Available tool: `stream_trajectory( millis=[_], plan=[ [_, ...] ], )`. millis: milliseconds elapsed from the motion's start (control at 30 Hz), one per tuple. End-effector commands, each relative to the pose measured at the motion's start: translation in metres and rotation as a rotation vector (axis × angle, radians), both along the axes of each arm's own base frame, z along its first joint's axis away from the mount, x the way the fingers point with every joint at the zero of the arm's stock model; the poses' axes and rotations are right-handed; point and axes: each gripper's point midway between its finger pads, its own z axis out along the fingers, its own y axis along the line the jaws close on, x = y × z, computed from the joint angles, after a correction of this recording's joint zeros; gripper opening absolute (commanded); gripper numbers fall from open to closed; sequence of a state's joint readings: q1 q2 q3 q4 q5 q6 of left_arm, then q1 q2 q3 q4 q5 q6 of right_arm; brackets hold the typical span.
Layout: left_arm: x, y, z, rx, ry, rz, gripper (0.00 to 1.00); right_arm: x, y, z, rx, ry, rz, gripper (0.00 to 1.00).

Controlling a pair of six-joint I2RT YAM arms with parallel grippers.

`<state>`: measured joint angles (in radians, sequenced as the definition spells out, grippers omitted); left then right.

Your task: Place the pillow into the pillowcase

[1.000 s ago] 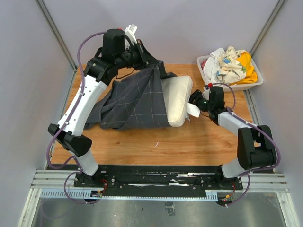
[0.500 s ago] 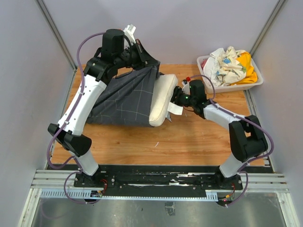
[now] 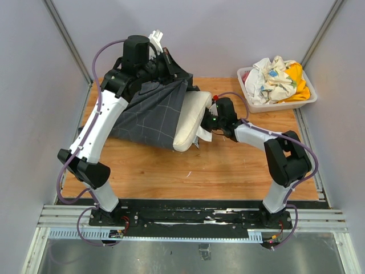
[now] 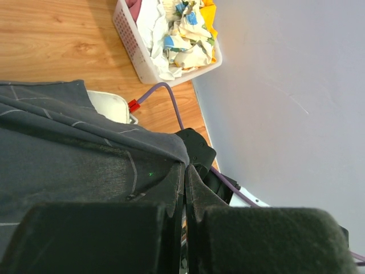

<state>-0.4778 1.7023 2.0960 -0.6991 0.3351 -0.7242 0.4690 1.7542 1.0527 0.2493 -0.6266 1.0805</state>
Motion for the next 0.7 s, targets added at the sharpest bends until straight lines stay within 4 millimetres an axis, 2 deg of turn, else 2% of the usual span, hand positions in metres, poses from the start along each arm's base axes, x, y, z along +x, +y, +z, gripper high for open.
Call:
stream_trajectory(
  millis=[0,133,267,567,667],
  plan=[
    [-0.025,-0.009,0.066,-0.13,-0.164,-0.089,0.0,-0.006,0.023,0.017,0.027,-0.055,0.064,0.0],
    [-0.023,-0.005,0.067,-0.115,-0.175,-0.069,0.0,-0.011,0.012,0.028,0.003,-0.07,0.059,0.0],
    [-0.022,0.0,0.07,-0.107,-0.189,-0.05,0.0,-0.018,-0.013,0.057,-0.023,-0.127,0.038,0.01],
    [-0.015,0.021,0.066,-0.106,-0.19,0.001,0.0,-0.026,-0.089,0.163,0.014,-0.292,-0.038,0.01],
    [-0.012,0.032,0.072,-0.135,-0.193,0.013,0.0,-0.027,-0.106,0.217,0.014,-0.399,-0.064,0.01]
  ],
)
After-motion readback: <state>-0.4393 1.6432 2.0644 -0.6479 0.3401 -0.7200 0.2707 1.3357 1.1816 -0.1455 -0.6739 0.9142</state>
